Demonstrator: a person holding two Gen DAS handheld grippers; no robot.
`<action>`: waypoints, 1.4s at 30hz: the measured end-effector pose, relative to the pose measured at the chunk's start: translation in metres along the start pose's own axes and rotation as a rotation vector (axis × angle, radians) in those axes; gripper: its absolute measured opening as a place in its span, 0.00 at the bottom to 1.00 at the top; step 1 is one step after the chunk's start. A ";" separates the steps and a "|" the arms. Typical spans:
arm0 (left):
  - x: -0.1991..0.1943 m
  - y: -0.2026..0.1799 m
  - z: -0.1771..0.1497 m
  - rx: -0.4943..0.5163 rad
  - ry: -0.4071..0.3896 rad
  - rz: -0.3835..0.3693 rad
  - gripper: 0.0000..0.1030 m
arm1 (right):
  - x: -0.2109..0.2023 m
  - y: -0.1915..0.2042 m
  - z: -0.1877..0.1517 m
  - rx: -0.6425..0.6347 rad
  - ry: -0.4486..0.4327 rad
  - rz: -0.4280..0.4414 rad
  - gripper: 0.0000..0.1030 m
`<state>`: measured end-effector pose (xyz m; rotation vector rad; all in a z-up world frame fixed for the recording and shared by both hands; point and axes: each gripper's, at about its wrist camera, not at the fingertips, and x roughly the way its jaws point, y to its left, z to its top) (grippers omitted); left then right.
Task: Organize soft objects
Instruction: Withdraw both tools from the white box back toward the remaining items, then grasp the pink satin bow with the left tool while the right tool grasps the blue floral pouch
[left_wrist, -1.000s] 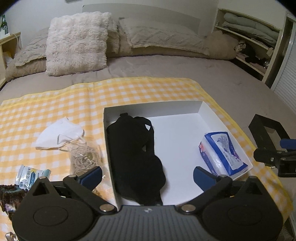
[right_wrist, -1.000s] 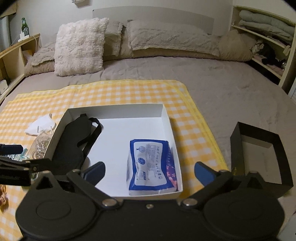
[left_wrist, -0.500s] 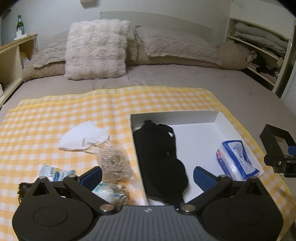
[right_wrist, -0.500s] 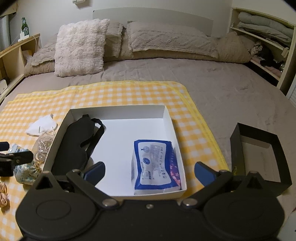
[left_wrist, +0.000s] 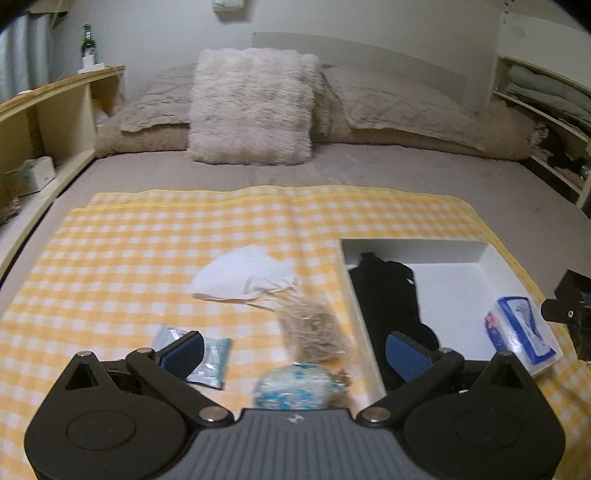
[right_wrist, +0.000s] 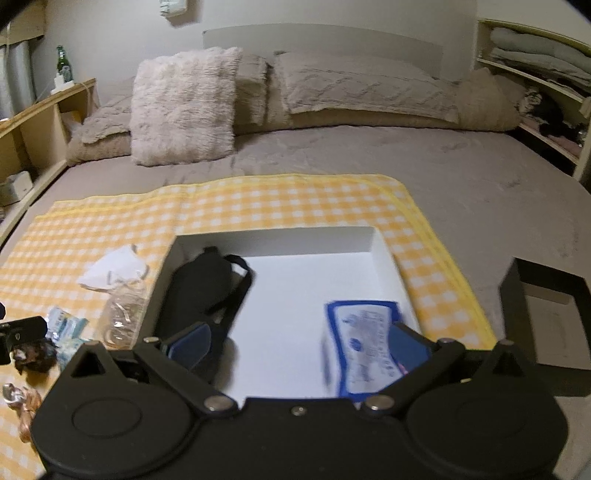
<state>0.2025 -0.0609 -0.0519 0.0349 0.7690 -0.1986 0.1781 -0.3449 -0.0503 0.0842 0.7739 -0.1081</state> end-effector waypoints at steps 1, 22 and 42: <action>-0.002 0.006 0.000 -0.006 -0.003 0.007 1.00 | 0.001 0.005 0.002 -0.001 -0.001 0.009 1.00; -0.020 0.093 -0.036 -0.010 0.072 0.101 1.00 | 0.021 0.115 0.017 -0.140 0.004 0.207 1.00; 0.003 0.089 -0.111 0.398 0.228 -0.169 1.00 | 0.031 0.185 0.006 -0.328 0.049 0.388 1.00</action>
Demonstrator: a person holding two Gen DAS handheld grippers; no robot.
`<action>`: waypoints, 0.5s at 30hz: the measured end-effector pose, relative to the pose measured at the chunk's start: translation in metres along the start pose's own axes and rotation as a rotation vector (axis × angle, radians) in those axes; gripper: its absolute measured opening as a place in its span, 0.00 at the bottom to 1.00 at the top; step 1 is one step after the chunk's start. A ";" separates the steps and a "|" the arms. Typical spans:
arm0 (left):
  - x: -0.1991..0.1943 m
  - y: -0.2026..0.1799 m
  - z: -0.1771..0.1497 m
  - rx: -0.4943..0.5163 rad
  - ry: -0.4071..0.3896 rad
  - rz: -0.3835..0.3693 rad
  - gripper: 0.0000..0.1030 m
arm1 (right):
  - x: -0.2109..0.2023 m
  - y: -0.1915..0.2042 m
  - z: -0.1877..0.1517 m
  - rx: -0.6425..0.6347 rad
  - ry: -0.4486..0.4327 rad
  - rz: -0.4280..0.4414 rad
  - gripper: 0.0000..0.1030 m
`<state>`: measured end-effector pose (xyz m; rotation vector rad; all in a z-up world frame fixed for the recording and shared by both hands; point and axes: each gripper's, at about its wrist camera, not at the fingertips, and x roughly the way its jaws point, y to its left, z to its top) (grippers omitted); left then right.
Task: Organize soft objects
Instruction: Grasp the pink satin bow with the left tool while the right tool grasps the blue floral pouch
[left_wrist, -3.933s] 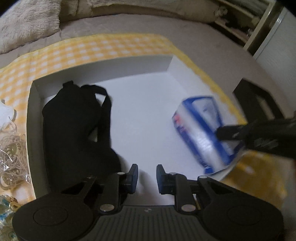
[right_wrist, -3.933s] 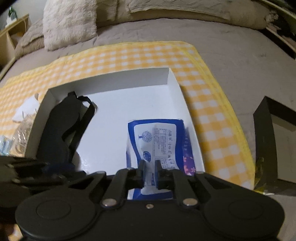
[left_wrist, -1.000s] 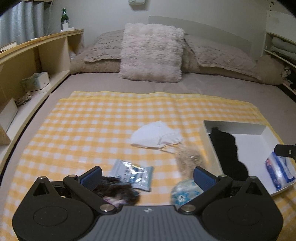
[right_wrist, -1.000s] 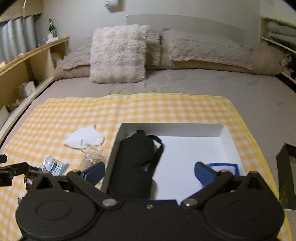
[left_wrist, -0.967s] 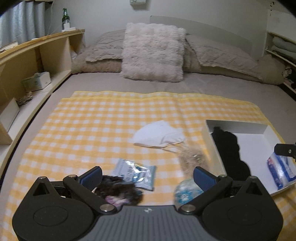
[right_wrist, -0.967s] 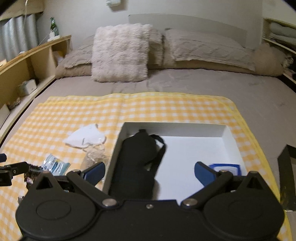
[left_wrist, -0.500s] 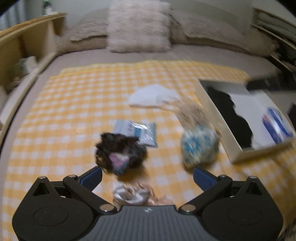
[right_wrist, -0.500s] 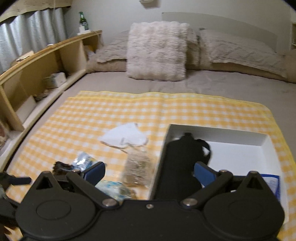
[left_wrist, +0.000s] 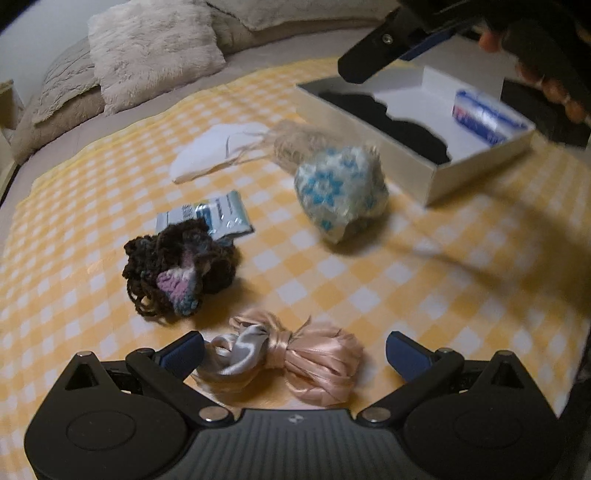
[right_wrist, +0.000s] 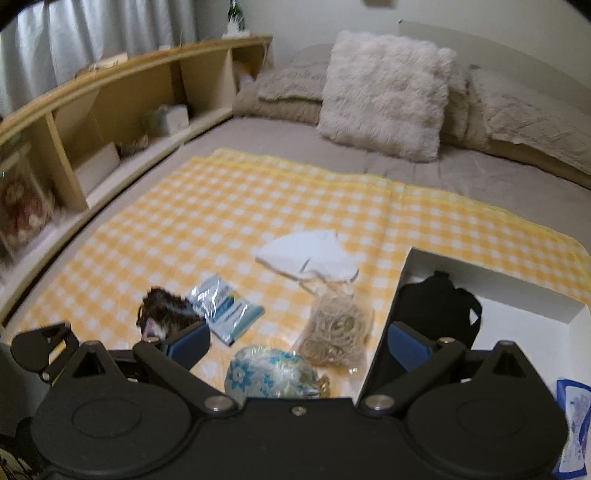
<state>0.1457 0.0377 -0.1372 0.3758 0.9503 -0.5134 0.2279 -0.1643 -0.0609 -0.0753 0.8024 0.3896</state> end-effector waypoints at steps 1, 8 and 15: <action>0.003 -0.001 -0.001 0.015 0.012 0.014 1.00 | 0.005 0.001 -0.001 -0.003 0.022 -0.008 1.00; 0.017 0.006 -0.003 0.044 0.064 0.032 0.81 | 0.030 0.003 -0.004 0.003 0.095 0.018 1.00; 0.019 0.012 -0.001 0.041 0.110 -0.001 0.65 | 0.059 0.012 -0.008 -0.010 0.243 0.045 0.95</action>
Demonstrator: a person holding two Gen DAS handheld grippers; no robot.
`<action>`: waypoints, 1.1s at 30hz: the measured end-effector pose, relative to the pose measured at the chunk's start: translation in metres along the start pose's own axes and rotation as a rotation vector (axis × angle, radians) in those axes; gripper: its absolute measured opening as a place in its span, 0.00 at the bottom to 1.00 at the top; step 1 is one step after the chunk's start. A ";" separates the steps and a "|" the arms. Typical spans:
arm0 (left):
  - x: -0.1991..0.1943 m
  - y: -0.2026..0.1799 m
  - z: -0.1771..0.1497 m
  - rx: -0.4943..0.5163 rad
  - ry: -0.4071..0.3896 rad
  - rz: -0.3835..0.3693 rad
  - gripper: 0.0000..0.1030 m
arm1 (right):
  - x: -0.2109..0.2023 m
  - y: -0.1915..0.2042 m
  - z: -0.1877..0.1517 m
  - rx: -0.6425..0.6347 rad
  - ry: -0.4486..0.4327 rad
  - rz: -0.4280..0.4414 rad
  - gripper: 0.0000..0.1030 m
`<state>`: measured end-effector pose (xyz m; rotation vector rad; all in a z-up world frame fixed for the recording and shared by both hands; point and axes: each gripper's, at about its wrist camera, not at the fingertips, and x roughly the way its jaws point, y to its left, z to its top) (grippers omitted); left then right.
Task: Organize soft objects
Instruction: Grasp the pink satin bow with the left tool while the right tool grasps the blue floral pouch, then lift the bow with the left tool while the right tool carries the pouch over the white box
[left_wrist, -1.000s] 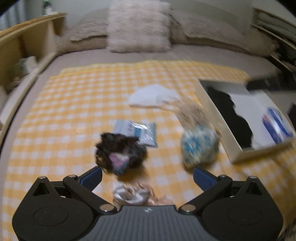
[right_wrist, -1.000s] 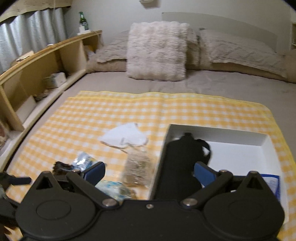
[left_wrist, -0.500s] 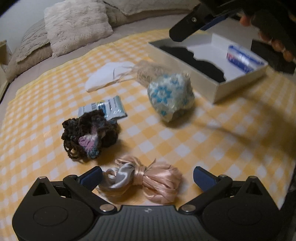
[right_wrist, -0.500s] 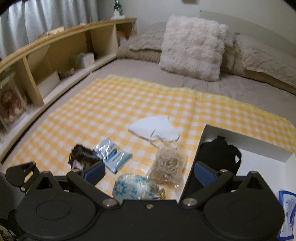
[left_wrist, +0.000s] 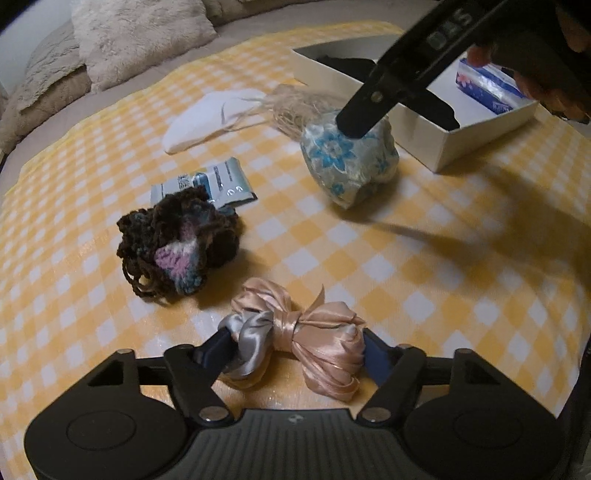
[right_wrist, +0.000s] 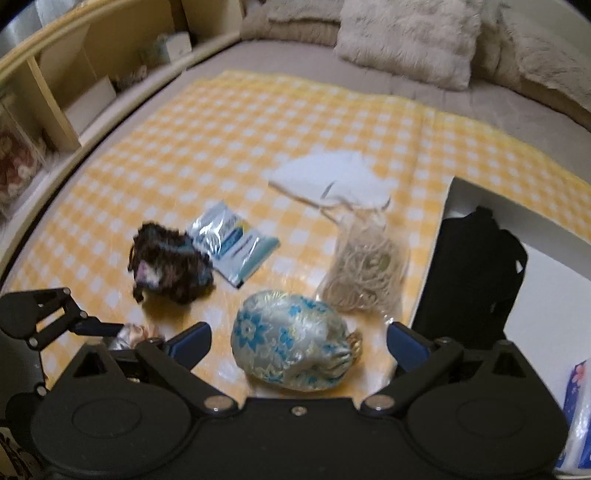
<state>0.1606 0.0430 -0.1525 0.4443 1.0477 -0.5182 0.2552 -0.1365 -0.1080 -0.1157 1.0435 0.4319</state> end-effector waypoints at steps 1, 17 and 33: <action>0.000 -0.001 0.000 0.004 0.009 -0.003 0.63 | 0.003 0.002 0.000 -0.011 0.009 -0.001 0.90; -0.009 0.015 0.001 -0.092 -0.004 0.012 0.26 | 0.032 0.033 -0.003 -0.208 0.103 -0.061 0.31; -0.030 0.009 0.007 -0.172 -0.085 0.021 0.21 | -0.013 0.022 -0.004 -0.142 -0.006 0.002 0.20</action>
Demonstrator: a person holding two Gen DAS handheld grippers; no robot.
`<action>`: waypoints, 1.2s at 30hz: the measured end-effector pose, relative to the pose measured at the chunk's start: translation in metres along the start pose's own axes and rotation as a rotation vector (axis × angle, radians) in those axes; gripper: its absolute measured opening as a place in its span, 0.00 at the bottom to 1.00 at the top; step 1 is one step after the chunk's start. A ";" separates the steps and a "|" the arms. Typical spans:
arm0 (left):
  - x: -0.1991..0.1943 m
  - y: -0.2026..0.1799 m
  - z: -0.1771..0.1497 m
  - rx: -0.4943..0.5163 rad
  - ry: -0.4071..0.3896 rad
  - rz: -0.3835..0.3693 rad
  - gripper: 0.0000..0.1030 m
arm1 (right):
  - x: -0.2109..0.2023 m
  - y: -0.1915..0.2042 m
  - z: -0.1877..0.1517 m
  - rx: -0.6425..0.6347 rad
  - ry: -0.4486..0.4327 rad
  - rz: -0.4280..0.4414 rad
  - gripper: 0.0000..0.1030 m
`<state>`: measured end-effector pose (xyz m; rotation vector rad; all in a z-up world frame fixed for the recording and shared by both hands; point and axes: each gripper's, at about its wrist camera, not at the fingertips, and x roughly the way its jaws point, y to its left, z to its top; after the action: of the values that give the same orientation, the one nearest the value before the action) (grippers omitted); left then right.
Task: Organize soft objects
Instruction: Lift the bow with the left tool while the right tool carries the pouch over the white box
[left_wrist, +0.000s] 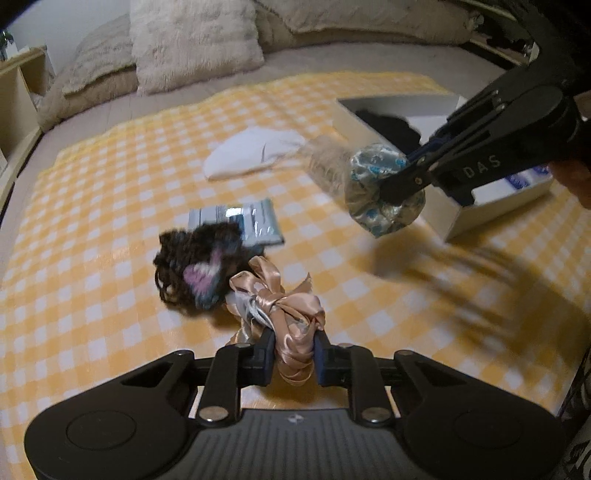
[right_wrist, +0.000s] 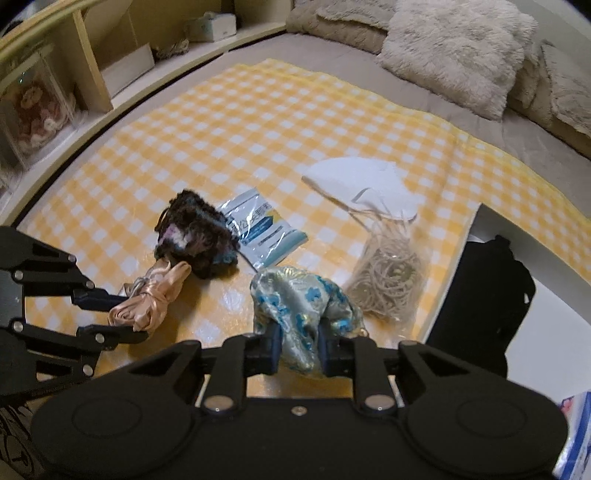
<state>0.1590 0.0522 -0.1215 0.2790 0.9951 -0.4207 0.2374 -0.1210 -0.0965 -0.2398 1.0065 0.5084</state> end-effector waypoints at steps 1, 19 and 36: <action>-0.003 -0.002 0.001 0.000 -0.012 0.001 0.21 | -0.004 -0.002 0.000 0.009 -0.010 -0.003 0.20; -0.060 -0.027 0.058 -0.028 -0.322 0.091 0.21 | -0.091 -0.057 -0.010 0.241 -0.278 -0.052 0.20; -0.062 -0.082 0.109 0.027 -0.474 0.042 0.21 | -0.163 -0.131 -0.058 0.469 -0.507 -0.183 0.20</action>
<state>0.1735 -0.0525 -0.0152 0.2105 0.5193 -0.4367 0.1904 -0.3061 0.0072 0.2103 0.5746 0.1406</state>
